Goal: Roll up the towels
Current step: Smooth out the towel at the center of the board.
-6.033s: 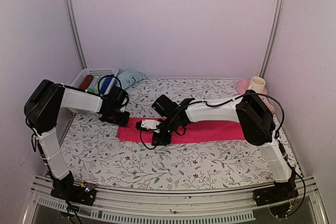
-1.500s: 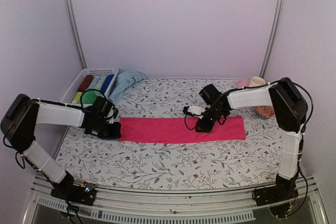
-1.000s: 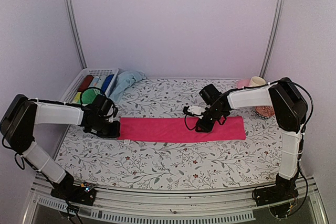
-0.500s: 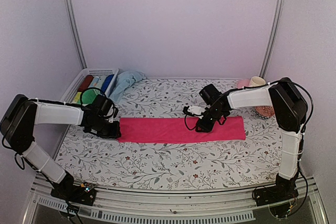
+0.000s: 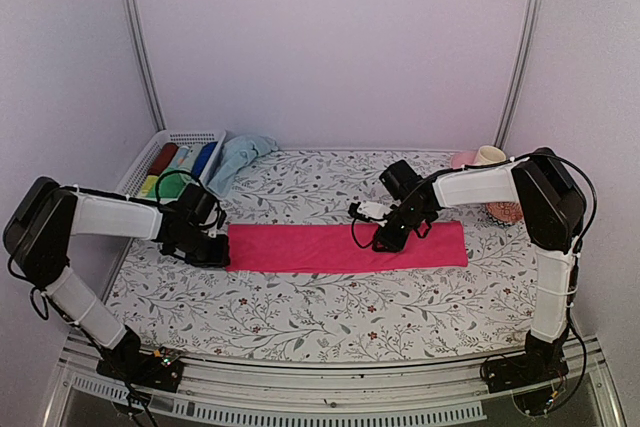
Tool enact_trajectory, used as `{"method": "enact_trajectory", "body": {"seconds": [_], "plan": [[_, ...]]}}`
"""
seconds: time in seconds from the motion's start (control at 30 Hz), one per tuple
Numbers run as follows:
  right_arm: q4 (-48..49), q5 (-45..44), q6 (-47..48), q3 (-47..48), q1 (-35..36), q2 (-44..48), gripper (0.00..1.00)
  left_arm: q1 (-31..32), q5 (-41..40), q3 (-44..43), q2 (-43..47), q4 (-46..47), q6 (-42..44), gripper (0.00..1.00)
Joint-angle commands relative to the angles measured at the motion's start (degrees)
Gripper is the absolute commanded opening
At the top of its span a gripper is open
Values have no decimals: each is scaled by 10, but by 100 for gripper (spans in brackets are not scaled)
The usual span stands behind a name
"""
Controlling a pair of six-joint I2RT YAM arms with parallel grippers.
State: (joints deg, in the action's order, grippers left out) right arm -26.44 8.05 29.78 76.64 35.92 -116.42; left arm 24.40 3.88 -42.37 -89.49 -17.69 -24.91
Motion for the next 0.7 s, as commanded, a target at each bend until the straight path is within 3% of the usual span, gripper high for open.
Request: {"method": "enact_trajectory", "body": {"seconds": [0.0, 0.13, 0.67], "plan": [[-31, -7, 4, -15, -5, -14, 34, -5, 7, 5, -13, 19, 1, 8], [-31, -7, 4, -15, -5, -14, 34, -4, 9, 3, -15, 21, 0, 0], [-32, -8, 3, -13, -5, -19, 34, -2, -23, -6, 46, -14, -1, 0]]}}
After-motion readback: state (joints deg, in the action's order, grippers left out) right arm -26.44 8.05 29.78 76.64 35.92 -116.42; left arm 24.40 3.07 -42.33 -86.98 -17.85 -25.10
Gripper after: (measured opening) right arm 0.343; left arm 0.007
